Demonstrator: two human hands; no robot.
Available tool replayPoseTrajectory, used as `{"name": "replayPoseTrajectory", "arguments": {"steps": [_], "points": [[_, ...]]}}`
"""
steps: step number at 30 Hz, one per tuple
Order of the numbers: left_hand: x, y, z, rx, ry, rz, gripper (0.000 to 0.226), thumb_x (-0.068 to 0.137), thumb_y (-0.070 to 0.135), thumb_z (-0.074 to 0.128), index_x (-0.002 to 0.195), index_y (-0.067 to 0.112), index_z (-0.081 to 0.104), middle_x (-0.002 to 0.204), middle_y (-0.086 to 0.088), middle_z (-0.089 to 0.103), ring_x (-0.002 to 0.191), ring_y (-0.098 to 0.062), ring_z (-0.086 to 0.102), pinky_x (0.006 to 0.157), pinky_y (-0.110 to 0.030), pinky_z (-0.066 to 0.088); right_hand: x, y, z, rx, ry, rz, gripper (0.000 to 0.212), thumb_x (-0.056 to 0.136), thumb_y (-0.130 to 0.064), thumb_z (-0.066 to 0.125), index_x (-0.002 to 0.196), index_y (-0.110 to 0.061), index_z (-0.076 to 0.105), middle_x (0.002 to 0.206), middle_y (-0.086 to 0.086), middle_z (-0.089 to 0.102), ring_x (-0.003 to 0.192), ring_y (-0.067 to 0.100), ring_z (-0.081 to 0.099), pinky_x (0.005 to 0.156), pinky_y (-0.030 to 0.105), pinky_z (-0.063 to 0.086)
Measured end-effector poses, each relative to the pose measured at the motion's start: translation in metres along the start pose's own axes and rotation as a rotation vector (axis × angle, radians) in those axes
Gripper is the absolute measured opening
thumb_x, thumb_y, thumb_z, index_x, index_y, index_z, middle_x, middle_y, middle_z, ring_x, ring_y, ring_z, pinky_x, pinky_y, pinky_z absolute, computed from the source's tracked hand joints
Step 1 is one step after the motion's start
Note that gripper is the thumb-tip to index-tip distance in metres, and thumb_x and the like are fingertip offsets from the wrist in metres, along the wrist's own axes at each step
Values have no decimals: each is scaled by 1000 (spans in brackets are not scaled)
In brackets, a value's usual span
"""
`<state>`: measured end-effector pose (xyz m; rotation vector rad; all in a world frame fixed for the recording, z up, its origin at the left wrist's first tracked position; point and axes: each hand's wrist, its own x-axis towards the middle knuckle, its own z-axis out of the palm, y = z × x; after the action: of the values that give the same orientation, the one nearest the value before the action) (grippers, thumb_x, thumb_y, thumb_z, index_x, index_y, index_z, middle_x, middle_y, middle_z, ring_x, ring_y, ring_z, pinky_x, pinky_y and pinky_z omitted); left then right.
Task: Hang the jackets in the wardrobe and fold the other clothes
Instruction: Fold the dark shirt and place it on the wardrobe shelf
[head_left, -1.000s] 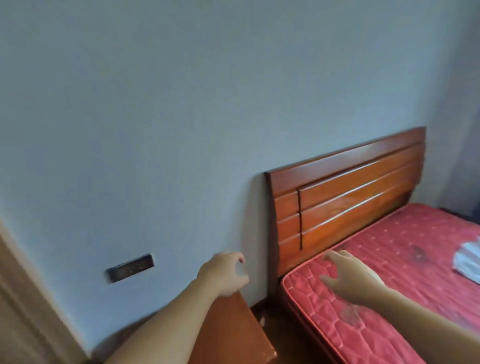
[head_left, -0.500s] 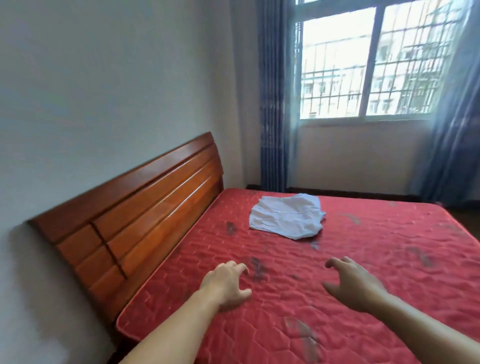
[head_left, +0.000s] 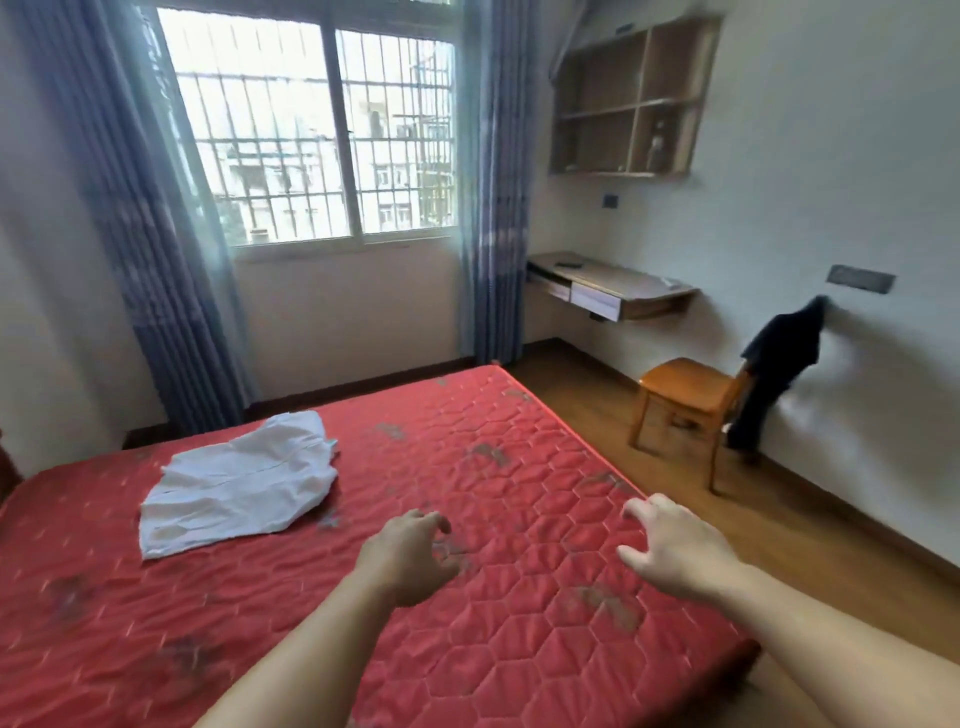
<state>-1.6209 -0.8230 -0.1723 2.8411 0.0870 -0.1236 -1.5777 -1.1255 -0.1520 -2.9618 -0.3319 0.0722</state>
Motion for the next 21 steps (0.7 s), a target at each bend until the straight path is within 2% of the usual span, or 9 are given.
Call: {"name": "replayPoseTrajectory", "arguments": {"steps": [5, 10, 17, 21], "points": [[78, 127, 18, 16, -34, 253, 50, 82, 49, 58, 130, 36, 51, 131, 8, 52, 121, -16, 49, 95, -35, 47, -7, 118, -20, 55, 44, 249, 51, 88, -52, 53, 134, -32, 47, 129, -6, 49, 115, 15, 53, 86, 29, 49], [143, 270, 42, 40, -61, 426, 49, 81, 47, 57, 128, 36, 52, 130, 9, 53, 119, -16, 50, 91, -35, 49, 0, 243, -41, 79, 123, 402, 47, 89, -52, 53, 132, -34, 47, 134, -9, 48, 108, 11, 55, 77, 24, 51], [222, 459, 83, 22, -53, 506, 50, 83, 47, 60, 131, 34, 51, 127, 9, 52, 119, -15, 50, 90, -30, 49, 43, 416, -80, 146, 178, 502, 45, 92, -48, 53, 132, -31, 46, 135, -9, 48, 94, 8, 56, 56, 15, 40], [264, 537, 93, 48, -60, 549, 51, 86, 47, 60, 133, 33, 49, 128, 8, 51, 122, -15, 48, 88, -28, 45, 76, 483, -102, 184, 199, 496, 45, 92, -47, 54, 133, -31, 46, 135, -9, 48, 98, 9, 57, 57, 15, 38]]}}
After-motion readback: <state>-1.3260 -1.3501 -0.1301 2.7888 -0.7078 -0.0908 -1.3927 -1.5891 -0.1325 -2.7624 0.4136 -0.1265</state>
